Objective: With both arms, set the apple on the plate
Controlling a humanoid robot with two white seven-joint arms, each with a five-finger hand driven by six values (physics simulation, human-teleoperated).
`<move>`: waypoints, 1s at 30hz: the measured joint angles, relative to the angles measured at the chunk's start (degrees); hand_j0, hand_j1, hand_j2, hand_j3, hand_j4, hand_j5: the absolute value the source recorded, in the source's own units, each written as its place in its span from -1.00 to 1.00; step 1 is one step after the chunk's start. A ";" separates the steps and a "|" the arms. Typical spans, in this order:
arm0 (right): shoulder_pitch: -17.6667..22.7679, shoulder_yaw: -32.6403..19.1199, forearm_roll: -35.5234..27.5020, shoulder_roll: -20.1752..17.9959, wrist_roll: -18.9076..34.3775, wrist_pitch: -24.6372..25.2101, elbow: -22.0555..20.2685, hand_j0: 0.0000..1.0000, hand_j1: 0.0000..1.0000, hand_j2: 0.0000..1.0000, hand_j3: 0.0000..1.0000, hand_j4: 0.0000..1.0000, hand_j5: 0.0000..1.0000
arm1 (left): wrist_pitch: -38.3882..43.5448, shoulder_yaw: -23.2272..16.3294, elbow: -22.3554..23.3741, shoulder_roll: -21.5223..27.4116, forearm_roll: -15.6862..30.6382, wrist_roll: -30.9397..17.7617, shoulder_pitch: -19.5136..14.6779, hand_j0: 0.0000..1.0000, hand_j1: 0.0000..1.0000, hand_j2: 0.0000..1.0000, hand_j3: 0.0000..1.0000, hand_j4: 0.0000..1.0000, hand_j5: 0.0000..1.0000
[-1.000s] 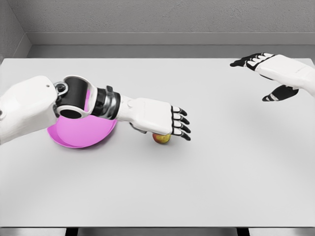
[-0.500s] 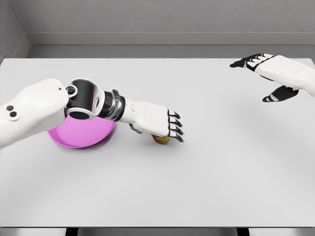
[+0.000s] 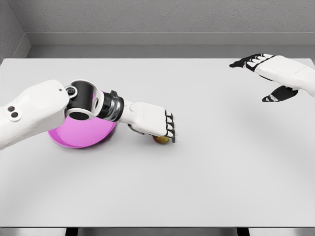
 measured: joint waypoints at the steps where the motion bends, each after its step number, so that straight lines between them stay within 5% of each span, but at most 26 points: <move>1: 0.00 0.00 0.00 0.02 0.00 0.00 0.00 1.00 1.00 1.00 1.00 1.00 1.00 | 0.00 -0.07 0.28 -0.12 -0.06 0.01 0.00 0.45 0.45 0.45 0.45 0.45 0.45; 11: 0.00 0.00 0.00 0.05 0.01 0.00 0.00 1.00 1.00 1.00 1.00 1.00 1.00 | 0.09 -0.28 1.49 -0.51 0.04 0.26 0.26 0.41 0.41 0.41 0.41 0.41 0.41; 26: 0.00 0.00 0.00 0.05 0.02 0.00 0.00 1.00 1.00 1.00 1.00 1.00 1.00 | 0.45 -0.03 2.53 -1.78 -3.29 0.92 0.35 -0.59 -0.59 -0.59 -0.59 -0.59 -0.59; 30: 0.00 0.00 0.00 0.06 0.01 0.00 0.00 1.00 1.00 1.00 1.00 1.00 1.00 | 0.11 0.50 2.49 -1.40 -4.19 1.99 0.26 -0.61 -0.61 -0.61 -0.61 -0.61 -0.61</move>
